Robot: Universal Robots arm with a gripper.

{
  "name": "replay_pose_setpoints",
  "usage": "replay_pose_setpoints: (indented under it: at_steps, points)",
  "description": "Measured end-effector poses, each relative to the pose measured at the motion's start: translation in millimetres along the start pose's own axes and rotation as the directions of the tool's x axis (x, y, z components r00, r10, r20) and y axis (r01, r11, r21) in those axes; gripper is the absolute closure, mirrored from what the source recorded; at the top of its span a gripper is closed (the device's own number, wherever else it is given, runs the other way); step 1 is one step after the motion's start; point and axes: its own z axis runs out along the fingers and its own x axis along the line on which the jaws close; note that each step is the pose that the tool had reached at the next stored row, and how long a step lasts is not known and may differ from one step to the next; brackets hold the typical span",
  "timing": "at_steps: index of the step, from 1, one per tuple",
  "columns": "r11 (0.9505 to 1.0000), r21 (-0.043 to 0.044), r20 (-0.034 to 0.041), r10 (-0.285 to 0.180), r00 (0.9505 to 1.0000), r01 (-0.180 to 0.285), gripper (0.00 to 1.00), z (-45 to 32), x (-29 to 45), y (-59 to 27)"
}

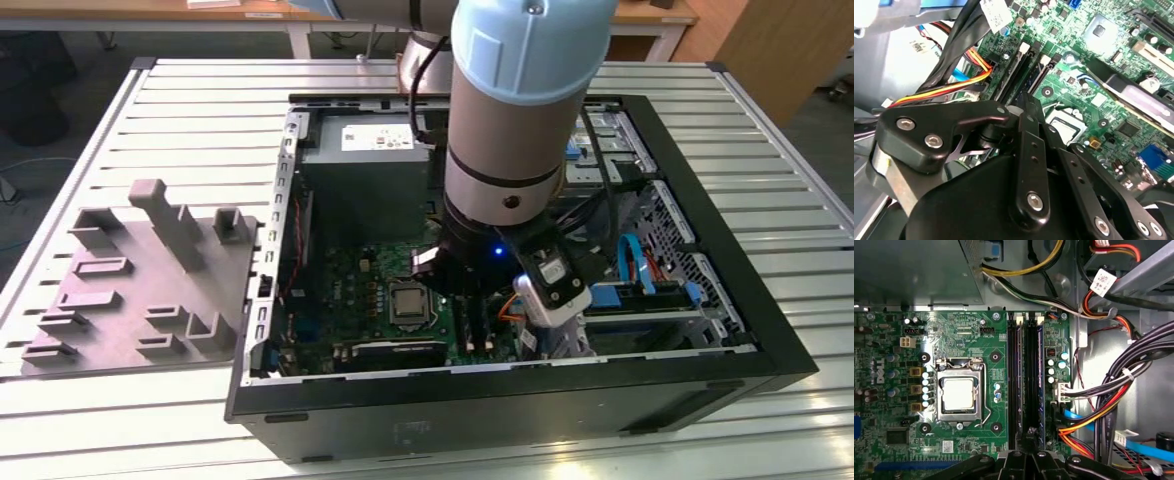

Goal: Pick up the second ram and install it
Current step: 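Press down the second ram until it locks into place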

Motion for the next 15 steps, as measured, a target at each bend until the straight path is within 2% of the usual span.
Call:
replay_pose_setpoints:
  at_steps: [6, 10, 13, 14, 15]
  points:
    - [1.0, 0.0002, 0.0, 0.0, 1.0, 0.0, 0.89, -0.1, 0.0, 0.8]
    - [1.0, -0.0001, 0.0, 0.0, 1.0, 0.0, 0.89, 0.3, 0.2, 7.3]
    - [1.0, 0.0, 0.0, 0.0, 1.0, 0.0, 0.89, 0.5, 0.5, 15.2]
    - [1.0, -0.0001, 0.0, 0.0, 1.0, 0.0, 0.89, 1.1, 1.0, 28.3]
    - [1.0, -0.0001, 0.0, 0.0, 1.0, 0.0, 0.89, 1.2, 1.0, 31.2]
